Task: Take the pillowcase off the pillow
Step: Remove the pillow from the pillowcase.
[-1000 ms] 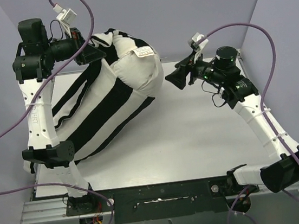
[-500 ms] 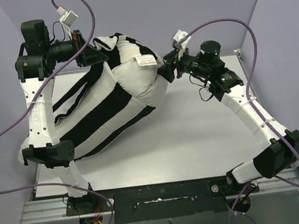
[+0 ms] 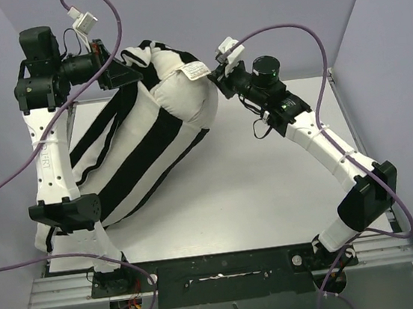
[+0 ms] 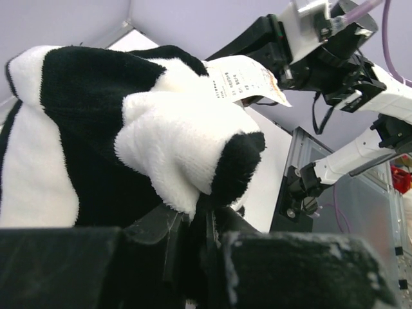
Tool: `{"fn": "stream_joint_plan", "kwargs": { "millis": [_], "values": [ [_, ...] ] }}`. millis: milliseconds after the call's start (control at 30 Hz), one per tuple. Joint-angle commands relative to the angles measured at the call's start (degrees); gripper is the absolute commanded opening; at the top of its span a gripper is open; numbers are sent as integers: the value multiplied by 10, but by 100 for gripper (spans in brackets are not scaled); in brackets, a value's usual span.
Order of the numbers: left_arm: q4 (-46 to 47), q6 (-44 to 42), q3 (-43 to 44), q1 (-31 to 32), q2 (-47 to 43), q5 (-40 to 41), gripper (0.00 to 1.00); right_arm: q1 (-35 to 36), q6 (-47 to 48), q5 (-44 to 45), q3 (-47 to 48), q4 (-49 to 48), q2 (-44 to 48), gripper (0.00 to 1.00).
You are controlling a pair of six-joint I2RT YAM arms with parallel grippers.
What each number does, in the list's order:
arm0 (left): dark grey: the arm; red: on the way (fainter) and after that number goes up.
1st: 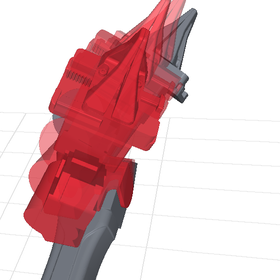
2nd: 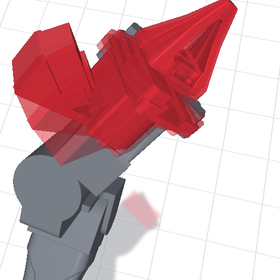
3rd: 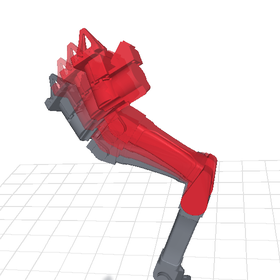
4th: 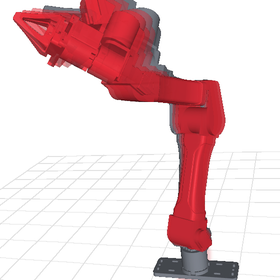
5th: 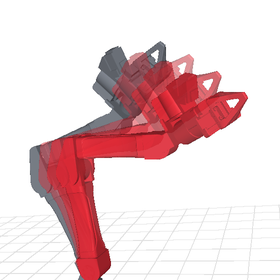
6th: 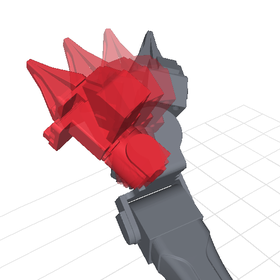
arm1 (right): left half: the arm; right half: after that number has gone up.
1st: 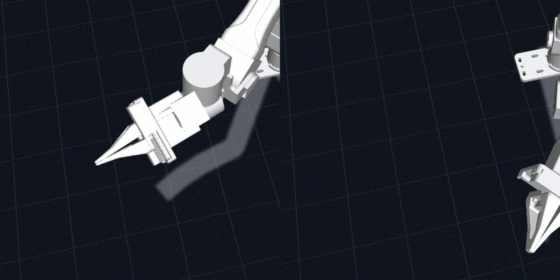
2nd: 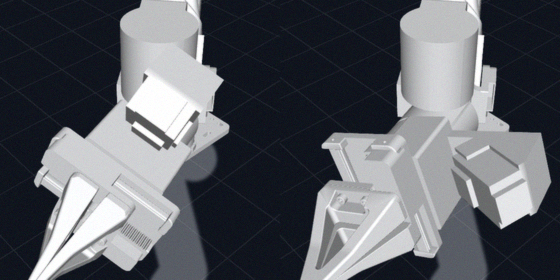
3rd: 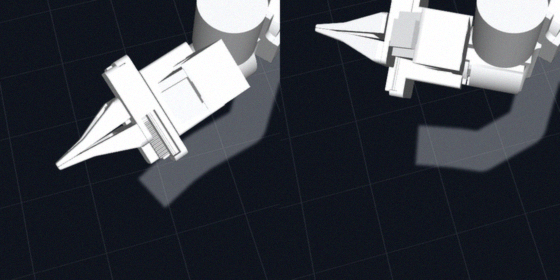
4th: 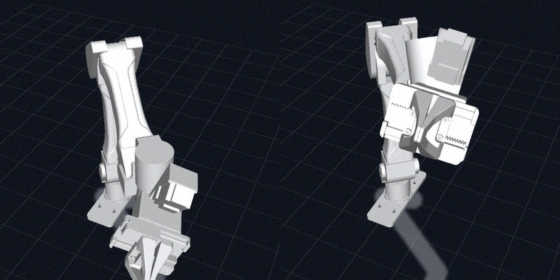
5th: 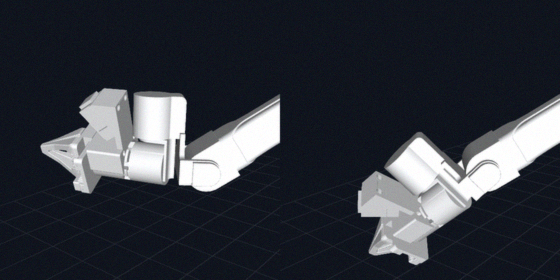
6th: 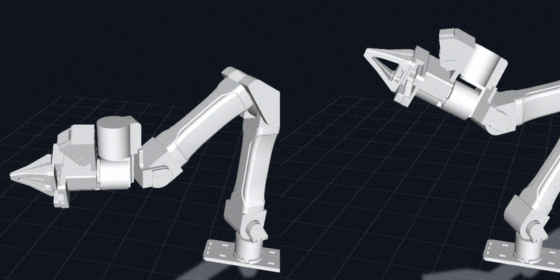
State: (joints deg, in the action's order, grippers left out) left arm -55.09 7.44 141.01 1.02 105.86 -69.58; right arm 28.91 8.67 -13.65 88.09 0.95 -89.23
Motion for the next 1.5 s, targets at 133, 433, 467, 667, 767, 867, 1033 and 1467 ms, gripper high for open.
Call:
{"fn": "stream_joint_plan", "kwargs": {
  "millis": [133,433,467,667,767,867,1033,1467],
  "values": [
    [185,58,82,-18,-37,-2,0,-5,34,122,127,-95,37,0],
    [234,58,112,1,-2,111,0,4,78,148,201,-94,75,0],
    [228,28,102,8,-7,126,0,5,72,138,221,-83,72,0],
    [193,-89,6,17,-60,189,0,47,13,60,262,-43,58,0],
    [148,-137,-24,11,-90,218,0,76,-29,13,258,-25,44,0],
    [124,-186,-74,-1,-145,258,23,98,-69,-18,218,-33,34,0],
    [100,-247,-158,-26,-238,372,87,112,-94,-18,173,-61,4,0],
    [95,-177,-87,-81,-328,206,94,147,-139,-63,308,-30,-140,0]
  ]
}}
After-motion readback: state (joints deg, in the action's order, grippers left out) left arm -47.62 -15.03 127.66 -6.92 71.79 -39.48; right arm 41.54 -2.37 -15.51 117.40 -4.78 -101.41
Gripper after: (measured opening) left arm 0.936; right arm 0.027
